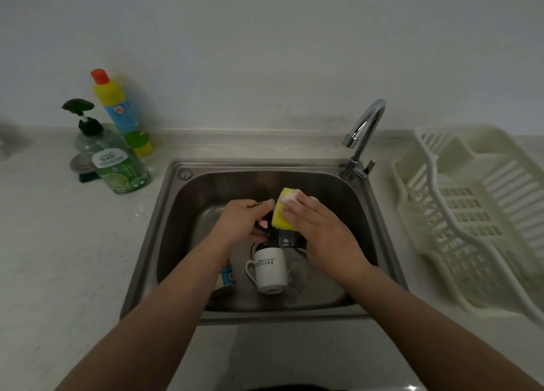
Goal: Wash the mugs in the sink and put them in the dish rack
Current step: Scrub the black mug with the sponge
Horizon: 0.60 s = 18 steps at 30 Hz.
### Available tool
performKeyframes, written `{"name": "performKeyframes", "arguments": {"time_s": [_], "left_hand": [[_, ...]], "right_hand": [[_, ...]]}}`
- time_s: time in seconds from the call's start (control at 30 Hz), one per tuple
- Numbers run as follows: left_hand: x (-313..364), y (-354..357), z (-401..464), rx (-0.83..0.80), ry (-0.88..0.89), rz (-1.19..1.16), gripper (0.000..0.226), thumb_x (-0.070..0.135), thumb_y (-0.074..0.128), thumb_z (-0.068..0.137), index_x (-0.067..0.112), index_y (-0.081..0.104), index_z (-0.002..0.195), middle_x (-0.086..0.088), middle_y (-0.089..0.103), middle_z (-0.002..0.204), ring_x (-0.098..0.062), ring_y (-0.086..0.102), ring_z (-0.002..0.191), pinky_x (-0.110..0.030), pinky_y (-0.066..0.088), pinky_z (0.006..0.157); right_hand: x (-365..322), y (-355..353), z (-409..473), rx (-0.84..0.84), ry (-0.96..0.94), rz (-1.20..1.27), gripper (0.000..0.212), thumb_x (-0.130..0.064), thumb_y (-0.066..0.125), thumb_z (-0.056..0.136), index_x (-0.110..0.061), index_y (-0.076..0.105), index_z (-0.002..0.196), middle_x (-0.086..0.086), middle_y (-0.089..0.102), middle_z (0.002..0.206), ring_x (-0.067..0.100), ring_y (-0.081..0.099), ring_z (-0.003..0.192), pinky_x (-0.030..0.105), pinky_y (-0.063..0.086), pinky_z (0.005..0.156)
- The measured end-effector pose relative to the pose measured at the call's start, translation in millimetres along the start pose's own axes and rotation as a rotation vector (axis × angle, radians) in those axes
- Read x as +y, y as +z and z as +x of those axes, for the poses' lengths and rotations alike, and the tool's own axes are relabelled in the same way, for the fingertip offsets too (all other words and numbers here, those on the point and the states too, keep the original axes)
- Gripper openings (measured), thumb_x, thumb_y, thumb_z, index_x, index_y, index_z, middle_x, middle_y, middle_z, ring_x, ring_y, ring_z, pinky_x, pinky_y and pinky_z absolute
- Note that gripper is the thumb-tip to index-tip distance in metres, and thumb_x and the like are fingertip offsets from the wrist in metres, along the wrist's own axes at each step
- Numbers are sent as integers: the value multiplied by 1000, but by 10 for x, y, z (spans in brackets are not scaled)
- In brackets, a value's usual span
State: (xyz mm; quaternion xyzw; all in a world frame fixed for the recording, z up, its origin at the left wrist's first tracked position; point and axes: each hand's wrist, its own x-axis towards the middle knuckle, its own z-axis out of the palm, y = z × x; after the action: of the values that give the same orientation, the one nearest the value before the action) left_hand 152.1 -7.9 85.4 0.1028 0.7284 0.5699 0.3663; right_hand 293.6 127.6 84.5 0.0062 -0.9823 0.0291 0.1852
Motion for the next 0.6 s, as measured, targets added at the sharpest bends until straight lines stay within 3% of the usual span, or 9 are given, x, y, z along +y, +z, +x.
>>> {"name": "performKeyframes", "arguments": {"time_s": [0.13,0.2,0.3,0.43,0.47,0.6], "left_hand": [[-34,-45,5,5,-11,-27,29,31,69,90,3,65,85,-14,68,77,-24,71,71,-41,62,71],[-67,-31,9,-1,-28,-23,27,31,69,90,5,67,84,-10,70,75,-21,72,67,-36,61,65],[-42,-11,11,4,-50,-30,25,32,67,92,7,68,86,-9,71,74,-22,73,67,-33,60,63],[-93,-50,17,5,-64,-37,29,28,67,92,2,69,104,-15,72,89,-21,73,70,-32,61,63],[-110,-49,11,2,-68,-45,30,28,67,92,3,69,108,-15,73,92,-21,73,70,-32,61,63],[-108,-81,23,-36,-87,-190,30,30,66,92,4,68,106,-10,73,89,-23,74,76,-36,60,67]], "right_hand": [[-109,101,-275,-77,-279,31,67,-1,80,61,-10,64,125,7,59,134,26,51,129,44,38,108],[-3,129,-186,-37,-215,49,60,0,67,68,-10,62,127,9,58,135,27,49,130,47,37,107],[71,63,96,12,-56,33,58,-2,55,71,-7,60,128,11,58,135,29,48,131,41,28,116],[-45,92,-247,-128,-276,50,68,-1,75,64,-11,59,130,7,57,137,25,47,132,40,31,114],[-3,85,-253,-125,-247,75,74,-1,78,62,-12,57,132,6,54,140,23,44,134,41,31,114],[34,46,-123,10,212,271,83,12,63,72,-14,35,146,1,32,153,17,25,144,47,31,113]]}}
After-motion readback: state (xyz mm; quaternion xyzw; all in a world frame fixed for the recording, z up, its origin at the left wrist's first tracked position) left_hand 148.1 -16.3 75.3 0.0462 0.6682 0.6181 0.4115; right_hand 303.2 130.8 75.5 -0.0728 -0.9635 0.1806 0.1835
